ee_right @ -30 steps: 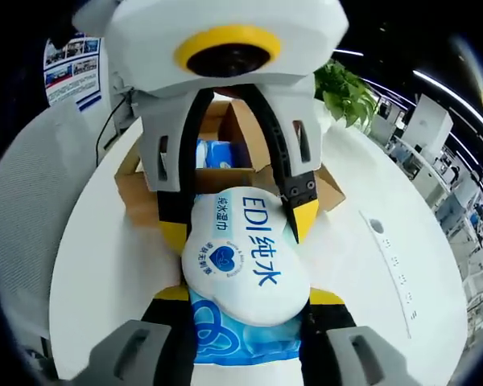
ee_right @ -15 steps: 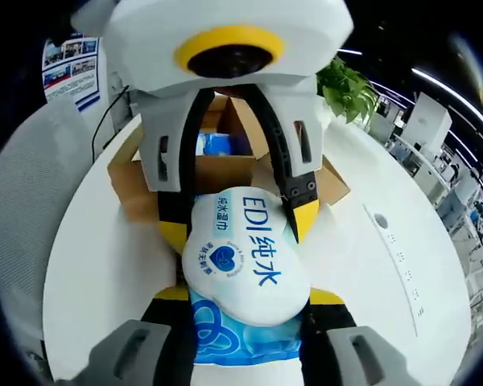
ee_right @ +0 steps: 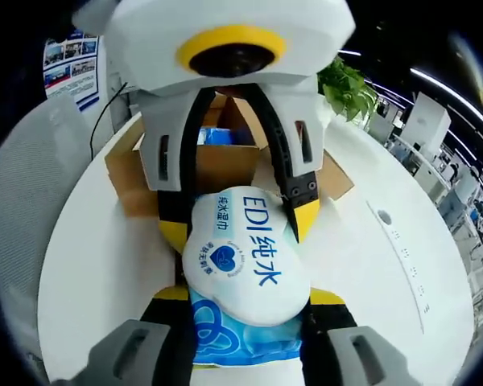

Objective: Operate the shoe box by opening the lid, removing the specified soft item, and placing it in the target area until the item is outside and the box remains undamaged.

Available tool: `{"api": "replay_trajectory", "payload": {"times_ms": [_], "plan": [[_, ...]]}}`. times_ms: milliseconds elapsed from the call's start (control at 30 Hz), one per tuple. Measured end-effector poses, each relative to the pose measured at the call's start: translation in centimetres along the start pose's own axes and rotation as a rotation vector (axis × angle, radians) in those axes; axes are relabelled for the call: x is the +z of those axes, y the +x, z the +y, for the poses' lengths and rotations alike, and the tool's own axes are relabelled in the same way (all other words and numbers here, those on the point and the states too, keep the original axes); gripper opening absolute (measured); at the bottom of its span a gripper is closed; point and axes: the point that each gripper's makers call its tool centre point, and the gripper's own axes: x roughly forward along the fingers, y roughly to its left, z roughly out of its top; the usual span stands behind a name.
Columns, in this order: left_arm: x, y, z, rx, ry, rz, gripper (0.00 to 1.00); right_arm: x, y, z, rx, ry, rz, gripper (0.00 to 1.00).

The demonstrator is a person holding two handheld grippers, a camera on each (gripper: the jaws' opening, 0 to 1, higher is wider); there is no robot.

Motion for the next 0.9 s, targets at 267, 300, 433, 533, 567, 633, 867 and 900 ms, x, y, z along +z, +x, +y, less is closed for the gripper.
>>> {"api": "replay_trajectory", "payload": {"times_ms": [267,300,433,533,567,633,867,900], "plan": [[-0.02,0.17,-0.1,0.006,-0.021,-0.008,0.59,-0.26,0.21,0.04,0.011,-0.017,-0.003,0.5],[0.0,0.17,-0.11,0.007,-0.023,-0.009,0.59,-0.29,0.23,0.04,0.012,-0.017,-0.005,0.5],[-0.06,0.26,-0.13,0.01,-0.026,-0.022,0.6,-0.31,0.29,0.08,0.016,-0.017,-0.012,0.51],[-0.2,0.31,-0.29,0.011,-0.008,-0.025,0.62,-0.35,0.3,0.11,0.011,-0.019,-0.006,0.53],[-0.27,0.29,-0.32,0.01,-0.002,-0.022,0.62,-0.35,0.28,0.12,0.01,-0.02,-0.004,0.53],[-0.22,0.25,-0.49,-0.001,-0.005,-0.024,0.65,-0.41,0.26,0.08,0.005,-0.014,0.001,0.54],[0.03,-0.26,-0.66,-0.022,-0.015,-0.032,0.67,-0.22,-0.4,0.48,0.015,0.013,-0.002,0.57],[0.09,-0.37,-0.63,-0.022,-0.016,-0.035,0.67,-0.21,-0.52,0.5,0.014,0.013,-0.001,0.57]]}}
